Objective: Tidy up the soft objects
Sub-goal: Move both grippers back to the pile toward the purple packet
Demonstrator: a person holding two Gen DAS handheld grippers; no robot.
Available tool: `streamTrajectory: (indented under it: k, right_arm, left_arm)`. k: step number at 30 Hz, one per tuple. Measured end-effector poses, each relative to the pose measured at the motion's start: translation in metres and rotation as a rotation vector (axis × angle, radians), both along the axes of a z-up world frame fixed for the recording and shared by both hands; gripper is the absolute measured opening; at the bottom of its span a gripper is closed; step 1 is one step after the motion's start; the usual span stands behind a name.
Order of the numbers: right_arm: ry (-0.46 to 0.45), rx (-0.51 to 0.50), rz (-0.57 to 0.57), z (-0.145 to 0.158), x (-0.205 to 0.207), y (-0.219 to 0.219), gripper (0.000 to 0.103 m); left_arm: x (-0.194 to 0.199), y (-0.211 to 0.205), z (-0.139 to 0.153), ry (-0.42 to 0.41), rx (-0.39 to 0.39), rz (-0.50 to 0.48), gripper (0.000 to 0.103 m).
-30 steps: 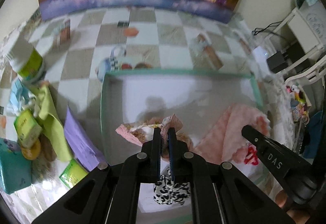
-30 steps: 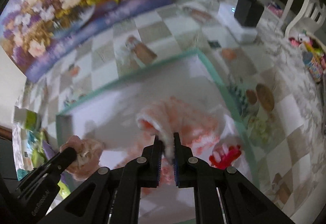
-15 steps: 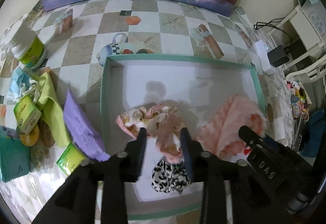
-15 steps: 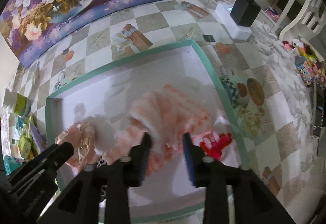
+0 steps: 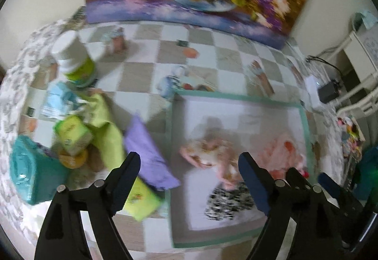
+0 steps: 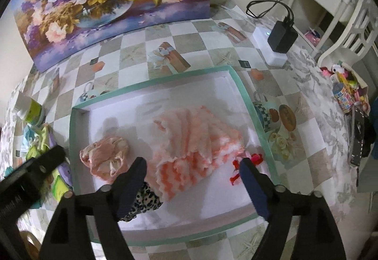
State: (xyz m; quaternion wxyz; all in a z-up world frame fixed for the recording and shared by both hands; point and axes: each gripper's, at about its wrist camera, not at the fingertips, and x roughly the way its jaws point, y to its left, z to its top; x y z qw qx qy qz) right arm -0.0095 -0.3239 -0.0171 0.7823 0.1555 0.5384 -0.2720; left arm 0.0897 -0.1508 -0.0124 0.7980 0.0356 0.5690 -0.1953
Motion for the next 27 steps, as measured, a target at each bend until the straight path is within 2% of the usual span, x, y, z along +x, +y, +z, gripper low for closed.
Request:
streamTrajectory:
  k: [2, 3, 5, 12, 14, 17, 22, 27]
  right_arm:
    - [-0.004, -0.006, 0.010, 0.001, 0.002, 0.004, 0.094]
    - [-0.009, -0.011, 0.019, 0.002, 0.003, 0.008, 0.099]
    - [-0.013, -0.021, 0.034, 0.004, 0.006, 0.013, 0.102]
    - [-0.073, -0.004, 0.101, 0.013, 0.015, 0.032, 0.102]
    - [-0.104, 0.015, 0.117, 0.017, 0.017, 0.037, 0.102]
    - [-0.142, 0.030, 0.162, 0.022, 0.023, 0.050, 0.102]
    - [-0.177, 0.079, 0.247, 0.022, 0.036, 0.074, 0.102]
    - [-0.184, 0.127, 0.334, 0.015, 0.053, 0.098, 0.102]
  left_arm:
    - [0.005, 0.010, 0.004, -0.018, 0.007, 0.022, 0.093]
    - [0.008, 0.017, 0.006, -0.024, 0.004, 0.036, 0.094]
    - [0.014, 0.030, 0.010, -0.041, -0.005, 0.074, 0.094]
    - [0.031, 0.091, 0.035, -0.140, 0.000, 0.216, 0.096]
    - [0.035, 0.114, 0.041, -0.159, 0.000, 0.265, 0.102]
    - [0.039, 0.144, 0.047, -0.177, -0.009, 0.332, 0.102]
    - [0.047, 0.185, 0.045, -0.154, -0.054, 0.418, 0.102]
    - [0.053, 0.199, 0.035, -0.114, -0.052, 0.445, 0.102]
